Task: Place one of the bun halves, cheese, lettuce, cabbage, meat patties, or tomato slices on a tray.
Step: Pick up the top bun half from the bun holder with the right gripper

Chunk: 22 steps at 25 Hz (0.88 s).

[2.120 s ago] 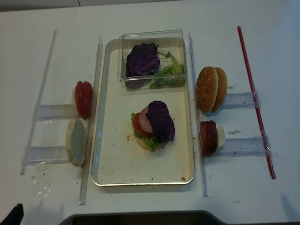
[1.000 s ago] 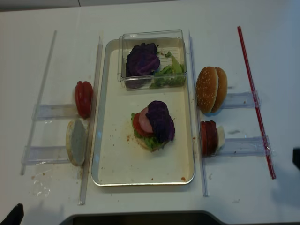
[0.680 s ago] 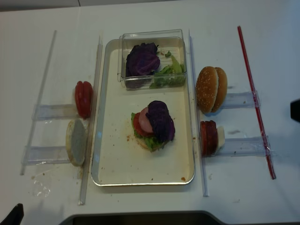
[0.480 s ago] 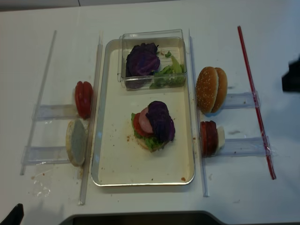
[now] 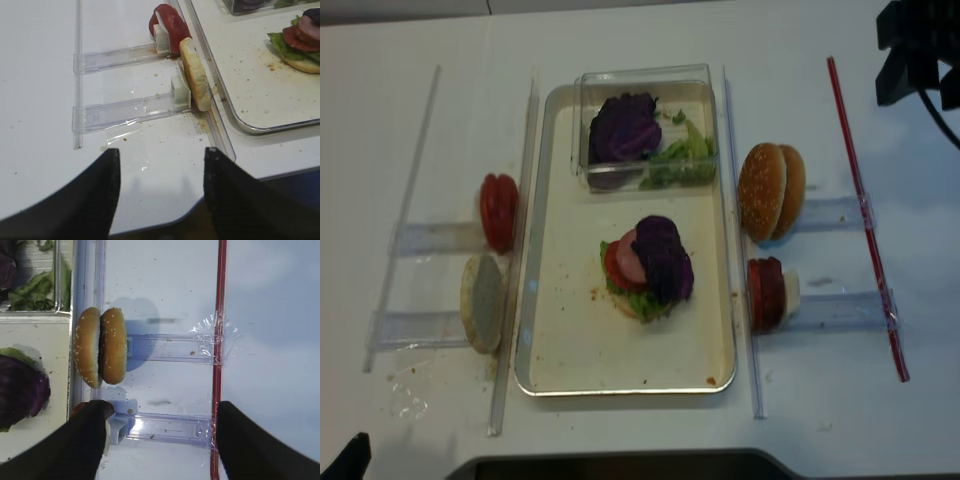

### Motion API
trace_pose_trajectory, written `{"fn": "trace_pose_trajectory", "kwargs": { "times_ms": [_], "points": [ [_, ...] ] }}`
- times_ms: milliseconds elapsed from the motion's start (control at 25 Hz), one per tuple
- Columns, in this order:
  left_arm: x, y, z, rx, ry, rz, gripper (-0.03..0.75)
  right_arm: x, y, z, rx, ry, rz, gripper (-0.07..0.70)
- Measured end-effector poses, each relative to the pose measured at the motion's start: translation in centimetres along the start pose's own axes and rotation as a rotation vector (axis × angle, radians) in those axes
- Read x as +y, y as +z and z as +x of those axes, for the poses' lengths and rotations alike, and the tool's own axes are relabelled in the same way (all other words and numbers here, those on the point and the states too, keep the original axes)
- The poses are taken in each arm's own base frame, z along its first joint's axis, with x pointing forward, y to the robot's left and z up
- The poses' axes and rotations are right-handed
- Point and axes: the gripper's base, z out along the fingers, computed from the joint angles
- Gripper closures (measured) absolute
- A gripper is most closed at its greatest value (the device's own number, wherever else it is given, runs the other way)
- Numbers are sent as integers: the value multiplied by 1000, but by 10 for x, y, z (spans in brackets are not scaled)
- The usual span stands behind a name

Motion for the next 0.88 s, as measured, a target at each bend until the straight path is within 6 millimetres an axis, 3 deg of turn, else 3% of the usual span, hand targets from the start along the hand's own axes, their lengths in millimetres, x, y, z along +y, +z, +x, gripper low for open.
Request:
{"fn": "trace_pose_trajectory", "kwargs": {
  "times_ms": [320,640,880],
  "points": [
    [0,0,0,0,0,0,357,6,12,-4,36,43,-12,129],
    [0,0,0,0,0,0,357,44,57,-6,187,13,-76,129],
    [0,0,0,0,0,0,357,58,89,-9,266,20,-108,129]
  ]
}}
